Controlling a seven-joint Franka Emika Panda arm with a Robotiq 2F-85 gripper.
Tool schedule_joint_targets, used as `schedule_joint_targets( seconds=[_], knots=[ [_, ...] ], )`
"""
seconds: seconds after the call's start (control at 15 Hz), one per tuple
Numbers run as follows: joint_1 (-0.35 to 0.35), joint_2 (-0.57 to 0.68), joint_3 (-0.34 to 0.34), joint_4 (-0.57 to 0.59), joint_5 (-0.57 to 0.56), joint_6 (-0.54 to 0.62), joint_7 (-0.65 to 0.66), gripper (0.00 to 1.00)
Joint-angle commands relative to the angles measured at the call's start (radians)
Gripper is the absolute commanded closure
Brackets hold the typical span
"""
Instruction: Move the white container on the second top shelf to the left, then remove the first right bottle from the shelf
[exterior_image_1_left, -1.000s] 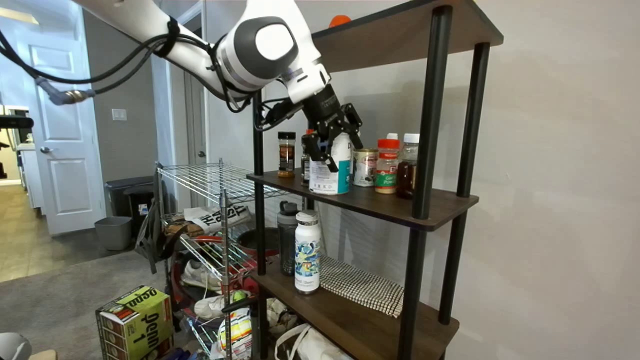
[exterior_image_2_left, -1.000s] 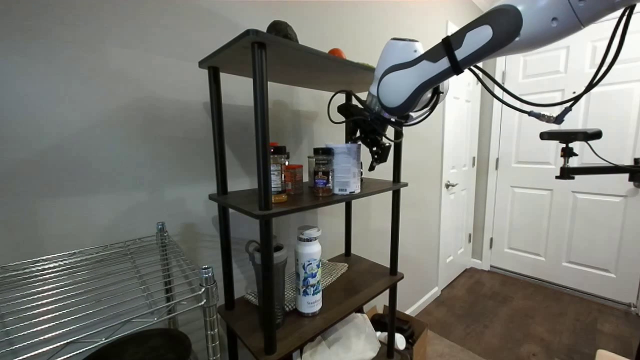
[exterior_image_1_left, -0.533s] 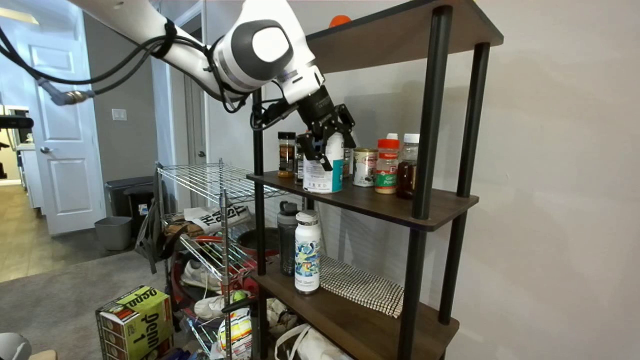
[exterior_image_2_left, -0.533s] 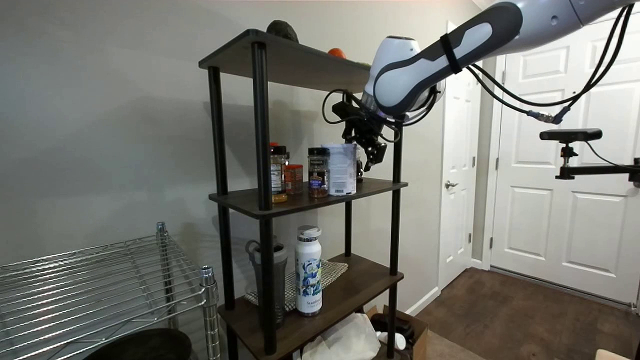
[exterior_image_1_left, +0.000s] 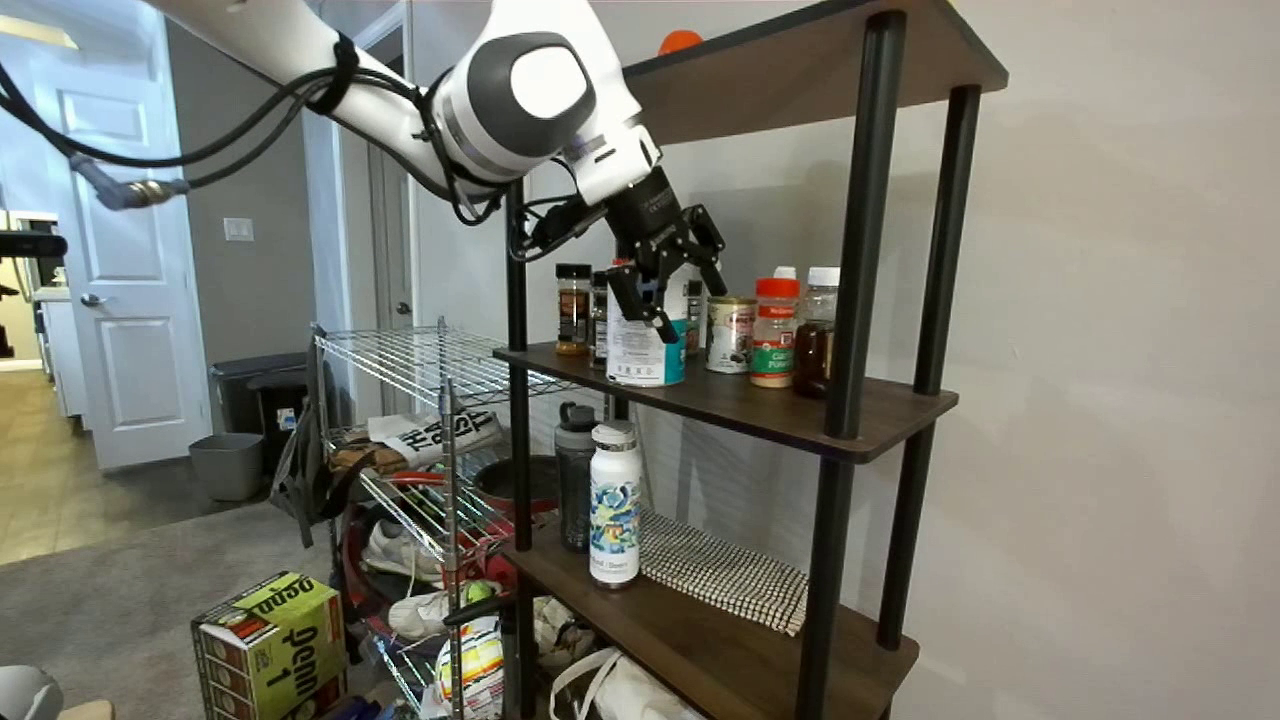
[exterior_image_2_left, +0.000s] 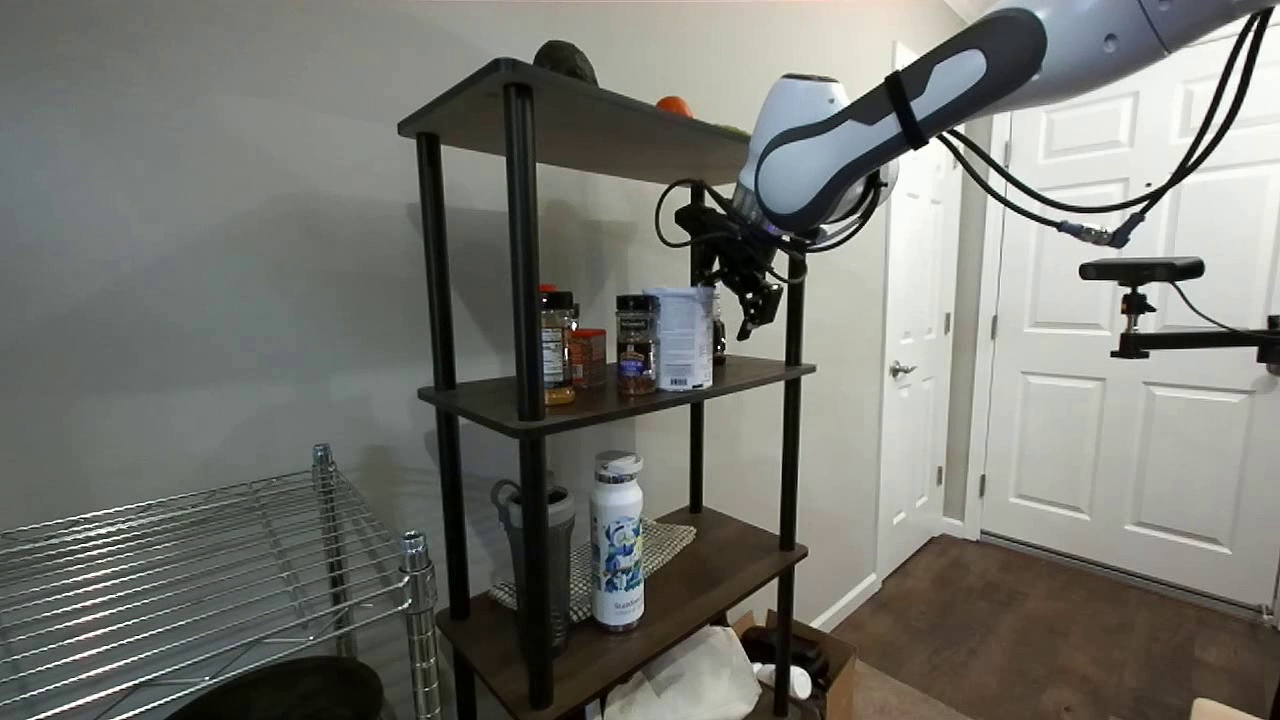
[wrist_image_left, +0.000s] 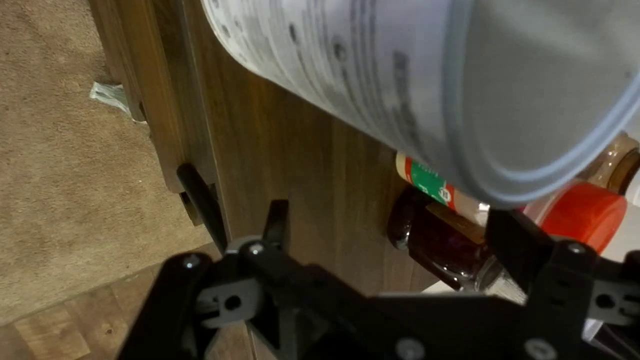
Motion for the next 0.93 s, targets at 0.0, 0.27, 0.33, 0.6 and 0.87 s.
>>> schedule_joint_targets(
  seconds=[0.0, 0.27, 0.33, 0.6, 0.87],
  knots=[
    [-0.022, -0.028, -0.011, -0.033, -0.010, 0.036, -0.004, 0.00],
    [-0.041, -0.025, -0.035, -0.030, -0.006, 0.038, -0.018, 0.00],
    [-0.044, -0.026, -0.040, -0.031, -0.008, 0.042, -0.025, 0.00],
    [-0.042, -0.034, -0.052, -0.042, 0.006, 0.071, -0.175, 0.00],
    [-0.043, -0.038, -0.058, -0.047, 0.006, 0.071, -0.347, 0.00]
  ],
)
